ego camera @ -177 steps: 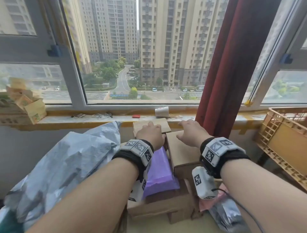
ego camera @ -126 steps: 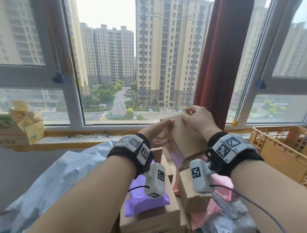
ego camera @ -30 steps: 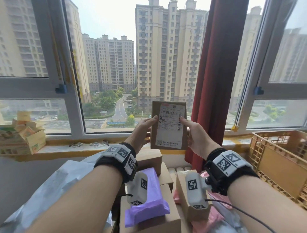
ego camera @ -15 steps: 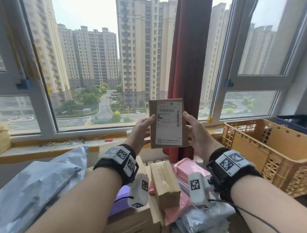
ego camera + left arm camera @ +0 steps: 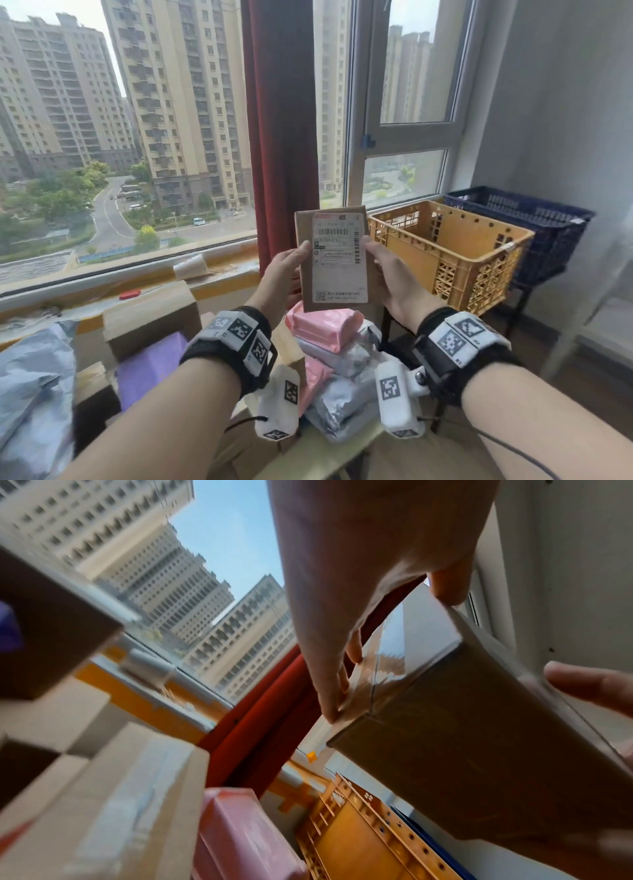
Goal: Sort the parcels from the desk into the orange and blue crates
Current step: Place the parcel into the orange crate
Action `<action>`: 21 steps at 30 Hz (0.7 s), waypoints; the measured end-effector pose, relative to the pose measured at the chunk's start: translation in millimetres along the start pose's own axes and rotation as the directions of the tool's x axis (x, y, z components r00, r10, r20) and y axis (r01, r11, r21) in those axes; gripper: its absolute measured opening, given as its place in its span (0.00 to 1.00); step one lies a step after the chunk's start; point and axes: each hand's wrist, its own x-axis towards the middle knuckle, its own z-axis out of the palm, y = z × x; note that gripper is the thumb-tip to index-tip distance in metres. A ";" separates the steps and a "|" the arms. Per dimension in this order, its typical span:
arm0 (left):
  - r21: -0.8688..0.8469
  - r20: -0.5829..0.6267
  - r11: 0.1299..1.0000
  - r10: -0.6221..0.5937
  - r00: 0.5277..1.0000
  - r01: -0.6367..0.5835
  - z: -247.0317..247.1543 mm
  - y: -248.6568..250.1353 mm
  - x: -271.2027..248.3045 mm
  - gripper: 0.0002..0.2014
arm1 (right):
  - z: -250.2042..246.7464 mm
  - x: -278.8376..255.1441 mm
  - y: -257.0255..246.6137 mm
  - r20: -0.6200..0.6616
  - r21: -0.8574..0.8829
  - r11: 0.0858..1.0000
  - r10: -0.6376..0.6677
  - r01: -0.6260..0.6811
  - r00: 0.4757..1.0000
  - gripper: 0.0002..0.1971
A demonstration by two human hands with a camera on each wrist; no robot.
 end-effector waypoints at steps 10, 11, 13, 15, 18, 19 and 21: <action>0.007 0.133 0.999 -0.032 0.991 0.031 89.2 -12.4 23.9 0.17 | -91.9 -18.7 9.1 -0.191 0.022 1.000 0.001 0.003 0.982 0.20; 0.001 0.137 1.000 -0.031 0.990 0.031 100.7 -13.4 28.3 0.17 | -103.3 -17.6 9.2 -0.202 0.029 1.000 0.002 0.004 0.979 0.20; -0.015 0.145 0.999 -0.028 0.989 0.031 125.1 -16.1 38.1 0.16 | -128.3 -12.0 11.4 -0.218 0.026 1.000 0.002 0.004 0.976 0.21; -0.033 0.147 0.999 -0.034 0.989 0.039 150.9 -19.2 49.9 0.16 | -154.9 -5.0 13.5 -0.230 0.012 1.000 -0.009 0.012 0.973 0.23; -0.048 0.135 0.996 -0.064 0.989 0.071 195.5 -24.2 73.0 0.16 | -203.5 8.8 16.8 -0.245 -0.006 1.000 -0.020 0.019 0.969 0.28; -0.053 0.126 0.995 -0.076 0.989 0.084 211.5 -26.3 82.0 0.15 | -221.0 13.4 18.0 -0.251 -0.006 1.000 -0.015 0.014 0.968 0.28; -0.052 0.124 0.992 -0.104 0.987 0.111 245.2 -33.0 100.7 0.16 | -256.9 21.3 21.3 -0.263 0.007 1.000 0.001 0.001 0.965 0.25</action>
